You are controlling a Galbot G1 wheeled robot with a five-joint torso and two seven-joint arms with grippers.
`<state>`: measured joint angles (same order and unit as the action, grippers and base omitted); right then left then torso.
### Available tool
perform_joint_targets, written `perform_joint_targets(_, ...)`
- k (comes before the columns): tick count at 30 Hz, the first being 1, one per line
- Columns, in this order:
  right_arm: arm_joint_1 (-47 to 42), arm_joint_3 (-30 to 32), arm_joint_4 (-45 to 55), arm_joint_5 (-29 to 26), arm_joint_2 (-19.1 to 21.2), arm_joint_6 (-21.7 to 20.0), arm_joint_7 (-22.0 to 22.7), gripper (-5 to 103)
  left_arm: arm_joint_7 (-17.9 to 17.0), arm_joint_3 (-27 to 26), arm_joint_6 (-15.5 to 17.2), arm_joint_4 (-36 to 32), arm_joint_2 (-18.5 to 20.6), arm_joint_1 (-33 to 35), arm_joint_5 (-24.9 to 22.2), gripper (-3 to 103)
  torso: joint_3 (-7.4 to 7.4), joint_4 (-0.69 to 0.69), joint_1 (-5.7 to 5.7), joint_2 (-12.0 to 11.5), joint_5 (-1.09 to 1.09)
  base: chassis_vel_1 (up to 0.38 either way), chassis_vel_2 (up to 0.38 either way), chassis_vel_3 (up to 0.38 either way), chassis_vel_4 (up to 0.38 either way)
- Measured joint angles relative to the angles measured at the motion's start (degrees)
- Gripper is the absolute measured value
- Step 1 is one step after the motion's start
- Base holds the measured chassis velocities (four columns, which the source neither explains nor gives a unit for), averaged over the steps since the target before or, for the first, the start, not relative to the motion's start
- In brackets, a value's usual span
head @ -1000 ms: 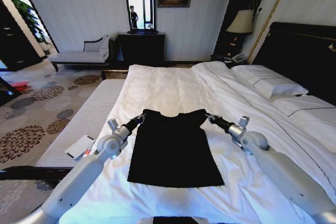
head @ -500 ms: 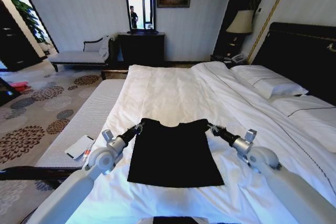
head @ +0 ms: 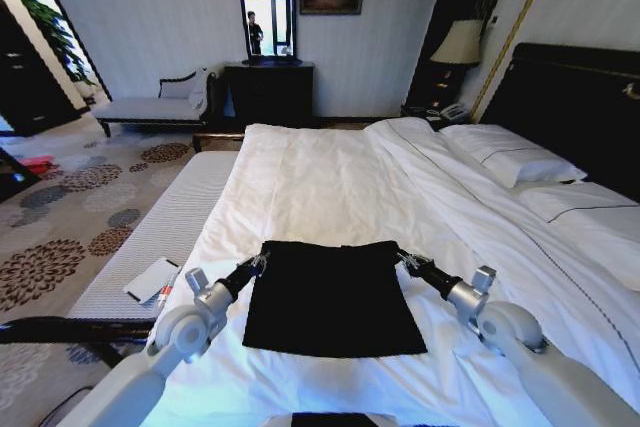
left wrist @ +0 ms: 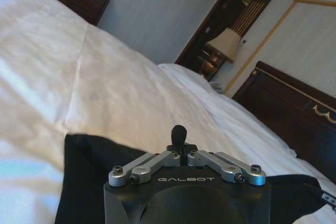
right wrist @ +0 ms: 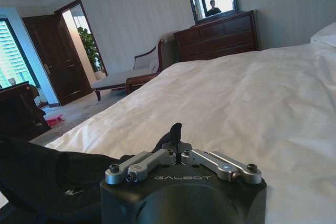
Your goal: Fold the clothes on the bed.
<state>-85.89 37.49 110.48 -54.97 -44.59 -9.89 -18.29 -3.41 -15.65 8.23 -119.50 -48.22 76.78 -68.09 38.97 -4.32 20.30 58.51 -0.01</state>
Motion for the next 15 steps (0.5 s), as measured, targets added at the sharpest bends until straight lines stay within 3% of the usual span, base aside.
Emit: perform_joint_targets(15, -9.19, 3.60, 1.63, 4.29, -5.63, 1.47, -1.59, 0, 0.79, -2.94, -0.60, -2.37, -1.02, 7.86, 3.54, 1, 0.00, -0.01, 0.01, 0.00, 0.01, 0.000, 0.000, 0.000, 0.000)
